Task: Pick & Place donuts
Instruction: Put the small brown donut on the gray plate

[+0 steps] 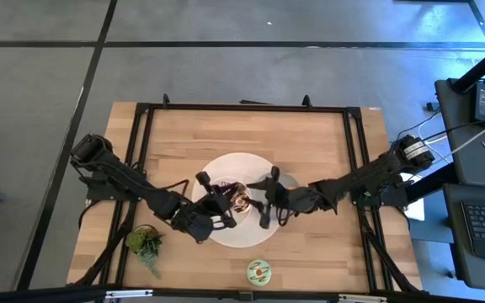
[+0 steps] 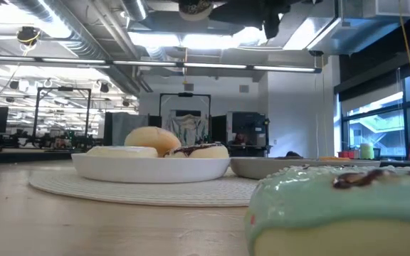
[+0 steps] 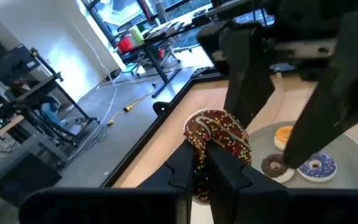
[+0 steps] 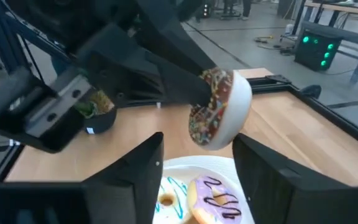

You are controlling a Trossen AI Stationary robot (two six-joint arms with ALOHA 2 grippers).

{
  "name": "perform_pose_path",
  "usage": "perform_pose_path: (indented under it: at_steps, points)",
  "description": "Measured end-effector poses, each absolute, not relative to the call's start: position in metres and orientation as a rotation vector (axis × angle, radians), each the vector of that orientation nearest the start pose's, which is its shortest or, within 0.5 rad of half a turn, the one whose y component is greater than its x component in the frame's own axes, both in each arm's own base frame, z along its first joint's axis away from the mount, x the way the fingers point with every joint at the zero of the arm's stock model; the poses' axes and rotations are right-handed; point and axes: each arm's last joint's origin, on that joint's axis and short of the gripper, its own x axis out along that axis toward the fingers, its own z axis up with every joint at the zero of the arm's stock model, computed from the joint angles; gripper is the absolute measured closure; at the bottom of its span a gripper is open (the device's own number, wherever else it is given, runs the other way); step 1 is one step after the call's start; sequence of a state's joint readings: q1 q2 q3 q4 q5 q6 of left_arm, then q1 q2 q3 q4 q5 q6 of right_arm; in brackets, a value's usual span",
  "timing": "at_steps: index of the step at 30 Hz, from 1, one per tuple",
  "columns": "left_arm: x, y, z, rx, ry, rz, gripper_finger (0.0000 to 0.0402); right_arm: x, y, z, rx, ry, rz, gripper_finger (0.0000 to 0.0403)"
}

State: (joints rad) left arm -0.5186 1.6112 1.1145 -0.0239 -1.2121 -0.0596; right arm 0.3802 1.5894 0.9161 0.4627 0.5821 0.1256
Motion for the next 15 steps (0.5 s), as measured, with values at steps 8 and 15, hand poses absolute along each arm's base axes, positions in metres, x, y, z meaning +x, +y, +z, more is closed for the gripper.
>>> perform_pose_path:
  at_steps: [8,15]
  points:
    - [0.3108,-0.1486,0.2665,0.362,0.317,0.674,0.0374,0.3258,0.1113,0.2423,-0.016,0.18,-0.206,0.0286]
    - [0.3107,-0.1486,0.2665,0.323,0.303,0.68,0.0372,0.3257,0.1112,0.2422,-0.053,0.184,-0.203,0.037]
